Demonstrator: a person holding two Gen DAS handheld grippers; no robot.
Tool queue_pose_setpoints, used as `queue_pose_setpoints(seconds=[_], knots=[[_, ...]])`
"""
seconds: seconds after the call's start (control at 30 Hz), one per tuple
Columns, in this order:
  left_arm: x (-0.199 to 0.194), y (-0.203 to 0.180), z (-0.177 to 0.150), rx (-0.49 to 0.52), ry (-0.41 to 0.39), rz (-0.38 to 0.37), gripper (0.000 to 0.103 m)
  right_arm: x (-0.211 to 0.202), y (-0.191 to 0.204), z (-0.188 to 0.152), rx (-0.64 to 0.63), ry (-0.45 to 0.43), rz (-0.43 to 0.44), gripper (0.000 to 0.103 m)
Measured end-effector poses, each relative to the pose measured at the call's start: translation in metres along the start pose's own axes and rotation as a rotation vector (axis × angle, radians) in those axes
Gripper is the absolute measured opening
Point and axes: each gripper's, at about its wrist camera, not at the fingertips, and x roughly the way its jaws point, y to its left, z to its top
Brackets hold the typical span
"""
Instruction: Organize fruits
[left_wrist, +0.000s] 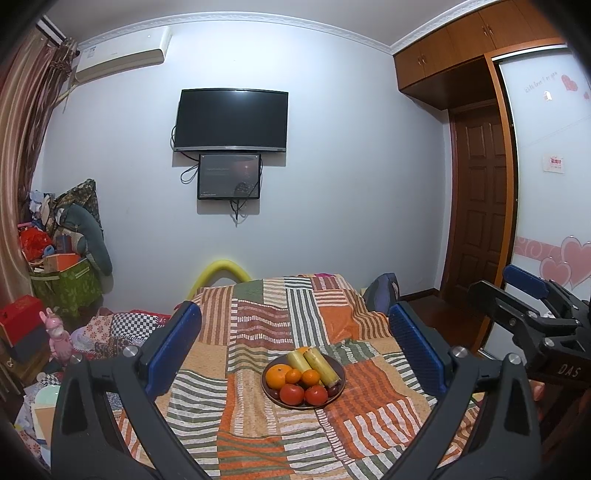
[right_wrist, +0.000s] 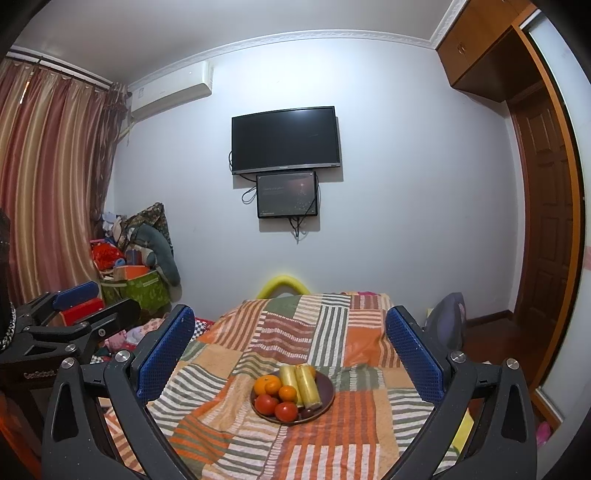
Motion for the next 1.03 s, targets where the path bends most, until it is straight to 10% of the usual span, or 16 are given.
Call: queue_pose_setpoints(seconds=[1.03], knots=[[0.0052,-0.0064,-0.0021,-0.008,0.019,-0.023,0.103,0.0057,-0.0007,-0.0023,0.002,0.02,-0.014,0.103]])
